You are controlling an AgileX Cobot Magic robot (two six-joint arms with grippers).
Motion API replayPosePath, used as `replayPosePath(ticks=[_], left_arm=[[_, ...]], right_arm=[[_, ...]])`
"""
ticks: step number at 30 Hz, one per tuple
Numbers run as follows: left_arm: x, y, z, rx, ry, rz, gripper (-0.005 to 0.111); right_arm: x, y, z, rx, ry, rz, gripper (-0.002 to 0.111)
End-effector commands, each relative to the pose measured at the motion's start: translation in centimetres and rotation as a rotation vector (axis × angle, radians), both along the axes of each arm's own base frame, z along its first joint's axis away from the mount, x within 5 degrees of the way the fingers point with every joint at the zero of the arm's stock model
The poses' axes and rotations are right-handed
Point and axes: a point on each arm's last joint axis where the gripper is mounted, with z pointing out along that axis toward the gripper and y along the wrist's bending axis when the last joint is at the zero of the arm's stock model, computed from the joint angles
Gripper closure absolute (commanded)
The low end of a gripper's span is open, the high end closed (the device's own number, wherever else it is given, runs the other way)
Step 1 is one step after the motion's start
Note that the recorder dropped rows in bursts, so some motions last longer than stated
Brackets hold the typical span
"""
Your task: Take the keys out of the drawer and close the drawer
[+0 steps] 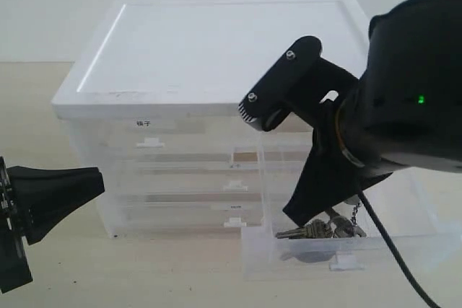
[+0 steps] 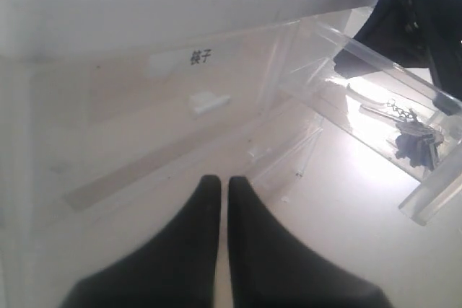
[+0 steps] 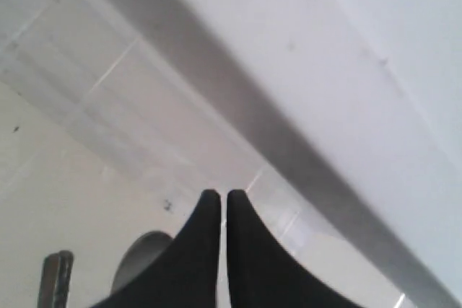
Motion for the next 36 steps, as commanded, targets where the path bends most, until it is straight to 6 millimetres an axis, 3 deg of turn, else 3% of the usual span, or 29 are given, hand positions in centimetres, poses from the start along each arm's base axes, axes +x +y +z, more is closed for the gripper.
replayPosePath(ticks=[1,6,10,14,17,19,31,36], left_arm=[[0.0,0.0,0.0,-0.014,0.006,-0.004,0.102],[0.0,0.0,0.0,-0.017,0.005,0.002,0.102],[0.0,0.0,0.0,-0.017,0.005,0.002,0.102],[0.0,0.0,0.0,-0.017,0.005,0.002,0.102],[0.0,0.0,0.0,-0.015,0.006,-0.002,0.102],[0.0,0.0,0.0,-0.013,0.006,-0.006,0.102],[-0.1,-0.1,-0.1,-0.007,0.006,-0.019,0.102],[-0.1,-0.1,-0.1,-0.008,0.006,-0.016,0.102]], right_arm=[[0.4,0.0,0.2,0.009,-0.046,-0.001,0.108],[0.1,0.1,0.3,0.039,-0.02,0.01,0.108],[-0.8,0.6,1.2,0.141,0.032,0.112,0.104],[-2.3,0.1,2.7,0.255,0.083,0.162,0.076],[-2.9,-0.7,3.1,0.24,0.118,0.139,0.053],[-3.1,-1.1,2.9,0.206,0.147,0.11,0.048],[-2.5,-0.2,0.1,0.091,0.249,0.03,0.049],[-2.0,0.2,-1.0,0.039,0.251,0.034,0.068]])
